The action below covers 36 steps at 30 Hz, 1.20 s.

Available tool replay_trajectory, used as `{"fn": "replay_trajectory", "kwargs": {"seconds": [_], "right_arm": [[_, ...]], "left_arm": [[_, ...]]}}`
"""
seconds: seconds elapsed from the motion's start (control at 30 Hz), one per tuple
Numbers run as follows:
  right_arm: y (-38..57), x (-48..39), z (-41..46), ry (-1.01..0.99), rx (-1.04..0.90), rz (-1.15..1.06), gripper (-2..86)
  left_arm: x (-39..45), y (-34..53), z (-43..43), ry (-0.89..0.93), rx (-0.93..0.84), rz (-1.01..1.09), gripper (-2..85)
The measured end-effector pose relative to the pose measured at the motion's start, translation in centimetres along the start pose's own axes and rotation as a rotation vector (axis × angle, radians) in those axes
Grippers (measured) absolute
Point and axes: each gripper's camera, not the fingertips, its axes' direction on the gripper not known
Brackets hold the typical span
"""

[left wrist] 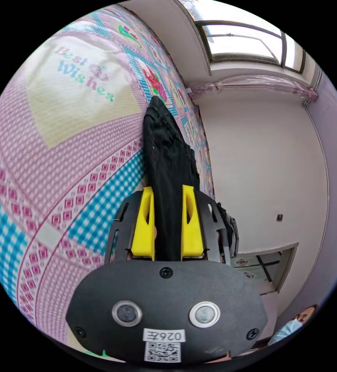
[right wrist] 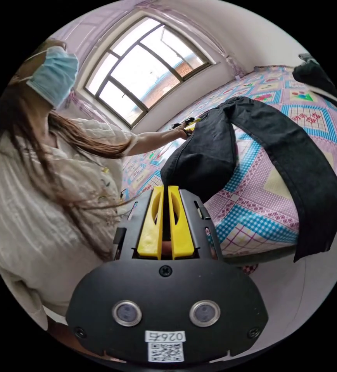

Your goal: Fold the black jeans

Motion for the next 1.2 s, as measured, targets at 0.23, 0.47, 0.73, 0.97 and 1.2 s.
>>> {"fn": "replay_trajectory", "kwargs": {"seconds": [0.23, 0.47, 0.73, 0.97, 1.2], "right_arm": [[-0.2, 3.6, -4.2, -0.083, -0.017, 0.101, -1.3], [-1.5, 2.6, -2.9, -0.215, -0.125, 0.056, -1.3], [-1.1, -0.6, -2.3, -0.31, -0.214, -0.051, -1.3], [-1.4, -3.3, -4.5, -0.253, -0.327, -0.174, -1.3], [-5.4, -1.6, -8.9, -0.123, -0.314, -0.231, -1.4]], "left_arm": [[1.7, -3.3, 2.4, -0.065, -0.105, -0.027, 0.8], [0.8, -3.3, -4.2, -0.137, -0.069, -0.04, 0.4], [-2.6, 3.1, -19.7, -0.277, 0.014, -0.105, 0.7], [-0.1, 8.5, -23.0, -0.29, 0.096, -0.118, 0.8], [9.6, 8.4, -16.6, -0.375, 0.099, 0.022, 0.7]]}}
